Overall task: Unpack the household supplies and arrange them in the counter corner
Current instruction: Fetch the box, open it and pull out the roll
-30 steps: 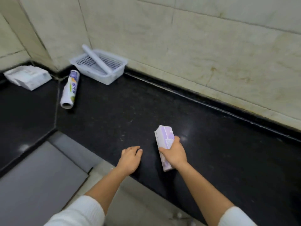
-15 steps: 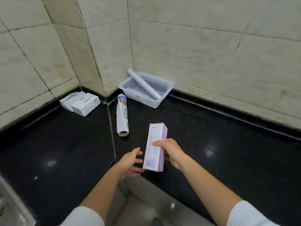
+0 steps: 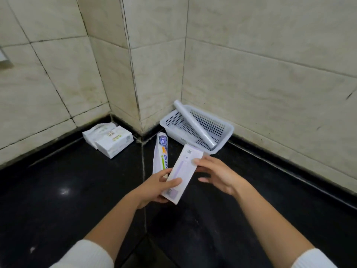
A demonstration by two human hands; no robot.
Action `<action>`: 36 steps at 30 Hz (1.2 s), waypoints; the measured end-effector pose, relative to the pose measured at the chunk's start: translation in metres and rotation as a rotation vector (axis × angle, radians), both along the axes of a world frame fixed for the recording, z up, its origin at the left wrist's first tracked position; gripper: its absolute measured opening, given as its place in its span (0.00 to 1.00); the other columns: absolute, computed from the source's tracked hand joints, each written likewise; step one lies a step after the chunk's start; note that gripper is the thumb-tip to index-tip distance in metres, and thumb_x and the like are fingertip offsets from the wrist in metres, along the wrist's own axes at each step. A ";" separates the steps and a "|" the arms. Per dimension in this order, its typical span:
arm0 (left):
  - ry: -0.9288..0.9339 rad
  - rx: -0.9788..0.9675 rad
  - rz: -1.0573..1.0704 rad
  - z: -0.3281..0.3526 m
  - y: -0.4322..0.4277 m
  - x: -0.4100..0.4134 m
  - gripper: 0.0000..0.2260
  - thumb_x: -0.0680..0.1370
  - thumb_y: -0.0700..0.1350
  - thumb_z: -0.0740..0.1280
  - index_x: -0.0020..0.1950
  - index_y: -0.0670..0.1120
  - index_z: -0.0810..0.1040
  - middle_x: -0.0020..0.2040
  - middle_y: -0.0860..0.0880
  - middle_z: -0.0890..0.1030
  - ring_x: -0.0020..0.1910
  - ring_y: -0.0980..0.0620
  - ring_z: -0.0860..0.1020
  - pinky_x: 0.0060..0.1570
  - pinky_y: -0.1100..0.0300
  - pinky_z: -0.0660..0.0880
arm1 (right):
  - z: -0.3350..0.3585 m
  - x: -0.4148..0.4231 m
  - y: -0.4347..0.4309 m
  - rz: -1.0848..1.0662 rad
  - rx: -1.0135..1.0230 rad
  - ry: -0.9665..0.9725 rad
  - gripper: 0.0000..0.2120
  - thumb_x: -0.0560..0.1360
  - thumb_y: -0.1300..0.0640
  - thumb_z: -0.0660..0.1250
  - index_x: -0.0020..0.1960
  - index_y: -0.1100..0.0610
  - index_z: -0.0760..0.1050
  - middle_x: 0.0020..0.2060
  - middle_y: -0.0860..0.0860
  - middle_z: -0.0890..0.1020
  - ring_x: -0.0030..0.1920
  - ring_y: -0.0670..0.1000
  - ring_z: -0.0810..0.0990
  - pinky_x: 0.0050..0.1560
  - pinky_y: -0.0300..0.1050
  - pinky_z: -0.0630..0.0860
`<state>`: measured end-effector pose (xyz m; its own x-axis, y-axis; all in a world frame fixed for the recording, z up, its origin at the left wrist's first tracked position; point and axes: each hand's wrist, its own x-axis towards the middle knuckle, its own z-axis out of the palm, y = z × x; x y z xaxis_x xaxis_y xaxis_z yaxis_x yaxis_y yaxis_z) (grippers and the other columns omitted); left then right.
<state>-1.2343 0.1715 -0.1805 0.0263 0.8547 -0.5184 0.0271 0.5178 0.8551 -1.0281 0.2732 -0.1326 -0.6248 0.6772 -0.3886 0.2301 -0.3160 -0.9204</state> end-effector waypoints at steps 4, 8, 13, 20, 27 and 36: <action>-0.004 0.046 -0.083 0.004 0.018 -0.026 0.26 0.65 0.61 0.76 0.62 0.64 0.75 0.56 0.51 0.83 0.51 0.49 0.82 0.53 0.48 0.78 | 0.018 -0.002 0.026 -0.074 0.083 0.027 0.22 0.68 0.40 0.72 0.58 0.50 0.81 0.57 0.53 0.83 0.56 0.52 0.81 0.53 0.48 0.76; 0.098 0.097 -0.151 0.014 0.034 -0.042 0.28 0.64 0.63 0.75 0.63 0.68 0.73 0.57 0.56 0.82 0.53 0.53 0.82 0.54 0.51 0.79 | 0.024 -0.010 0.037 -0.139 0.251 -0.083 0.18 0.69 0.45 0.74 0.55 0.53 0.83 0.51 0.54 0.86 0.48 0.50 0.84 0.46 0.42 0.80; 0.296 0.351 -0.195 0.015 0.054 -0.031 0.32 0.62 0.58 0.79 0.63 0.66 0.71 0.56 0.62 0.79 0.56 0.63 0.77 0.50 0.67 0.76 | 0.020 -0.018 0.039 -0.266 0.460 -0.139 0.09 0.69 0.45 0.74 0.44 0.49 0.82 0.38 0.52 0.87 0.40 0.49 0.86 0.39 0.38 0.81; 0.339 0.400 -0.105 0.000 0.072 -0.025 0.31 0.64 0.45 0.76 0.65 0.57 0.70 0.57 0.57 0.77 0.57 0.58 0.75 0.49 0.64 0.74 | 0.020 -0.010 0.050 -0.412 0.513 -0.172 0.16 0.78 0.51 0.60 0.42 0.59 0.82 0.35 0.55 0.85 0.38 0.57 0.85 0.39 0.47 0.83; 0.307 0.425 -0.107 0.003 0.078 -0.026 0.30 0.65 0.43 0.75 0.57 0.71 0.69 0.56 0.63 0.76 0.57 0.68 0.73 0.47 0.72 0.72 | 0.022 -0.006 0.052 -0.312 1.119 -0.487 0.08 0.75 0.57 0.66 0.52 0.56 0.81 0.50 0.49 0.79 0.50 0.47 0.73 0.48 0.37 0.69; 0.393 0.445 -0.020 -0.005 0.079 -0.027 0.32 0.63 0.46 0.74 0.56 0.74 0.67 0.57 0.61 0.71 0.56 0.66 0.72 0.49 0.69 0.69 | 0.029 -0.023 0.052 -0.371 0.408 -0.169 0.06 0.73 0.58 0.68 0.44 0.61 0.78 0.42 0.53 0.81 0.42 0.46 0.78 0.45 0.40 0.76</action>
